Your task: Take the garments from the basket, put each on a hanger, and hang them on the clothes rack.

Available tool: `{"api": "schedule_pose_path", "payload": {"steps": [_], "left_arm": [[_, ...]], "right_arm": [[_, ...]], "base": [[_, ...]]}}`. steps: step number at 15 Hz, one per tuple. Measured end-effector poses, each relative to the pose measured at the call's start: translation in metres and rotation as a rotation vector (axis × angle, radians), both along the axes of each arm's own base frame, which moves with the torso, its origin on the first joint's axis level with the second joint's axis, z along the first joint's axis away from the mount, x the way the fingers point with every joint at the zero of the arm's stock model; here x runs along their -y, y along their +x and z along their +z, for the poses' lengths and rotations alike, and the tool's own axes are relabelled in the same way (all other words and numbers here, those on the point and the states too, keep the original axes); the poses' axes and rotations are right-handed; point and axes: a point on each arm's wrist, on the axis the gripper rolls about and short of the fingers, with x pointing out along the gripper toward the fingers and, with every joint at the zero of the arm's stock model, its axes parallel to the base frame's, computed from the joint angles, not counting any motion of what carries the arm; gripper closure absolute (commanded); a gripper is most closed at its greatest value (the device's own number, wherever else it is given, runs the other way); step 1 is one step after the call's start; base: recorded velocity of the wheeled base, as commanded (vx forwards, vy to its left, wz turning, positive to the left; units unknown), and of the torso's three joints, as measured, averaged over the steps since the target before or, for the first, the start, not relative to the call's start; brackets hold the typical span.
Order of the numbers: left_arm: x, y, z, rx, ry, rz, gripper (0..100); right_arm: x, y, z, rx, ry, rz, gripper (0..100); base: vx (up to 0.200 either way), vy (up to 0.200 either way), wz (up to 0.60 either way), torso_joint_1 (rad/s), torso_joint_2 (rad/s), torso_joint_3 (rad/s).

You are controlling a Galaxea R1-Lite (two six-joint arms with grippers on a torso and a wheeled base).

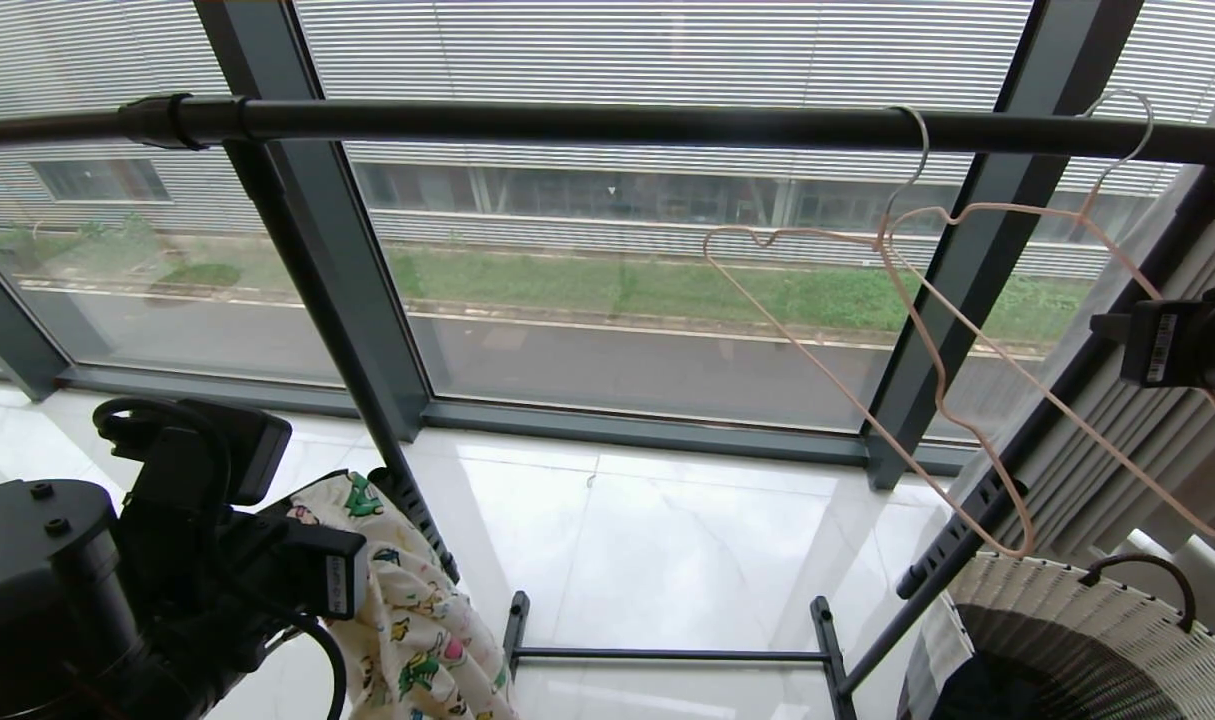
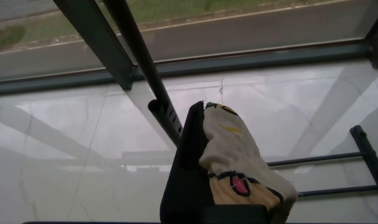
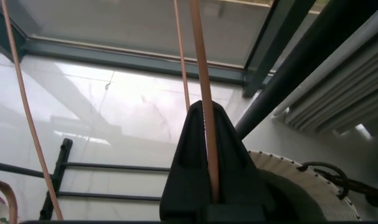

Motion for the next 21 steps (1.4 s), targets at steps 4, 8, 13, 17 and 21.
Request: {"api": "schedule_pose_path", "payload": {"steps": [4, 8, 13, 17, 21], "left_arm": [[0.0, 0.0, 0.0, 0.0, 0.0, 0.0, 100], [0.0, 0.0, 0.0, 0.0, 0.0, -0.001, 100], [0.0, 0.0, 0.0, 0.0, 0.0, -0.001, 100], [0.0, 0.0, -0.001, -0.002, 0.006, 0.0, 100], [-0.001, 0.0, -0.001, -0.003, 0.042, -0.003, 100]], "right_arm": [[0.001, -0.006, 0.008, 0.058, 0.009, 0.0, 100], [0.002, -0.012, 0.013, 0.091, 0.016, -0.001, 100], [0.005, -0.024, 0.02, 0.125, 0.023, 0.0, 100], [0.008, -0.04, 0.023, 0.116, 0.022, 0.003, 100], [0.011, -0.063, 0.026, 0.131, 0.026, 0.015, 100]], "base": [[0.0, 0.0, 0.0, 0.0, 0.0, 0.0], [0.0, 0.0, 0.0, 0.0, 0.0, 0.0], [0.0, 0.0, 0.0, 0.0, 0.0, 0.0], [0.0, 0.0, 0.0, 0.0, 0.0, 0.0], [-0.15, 0.0, 0.0, 0.004, 0.0, 0.002]]}}
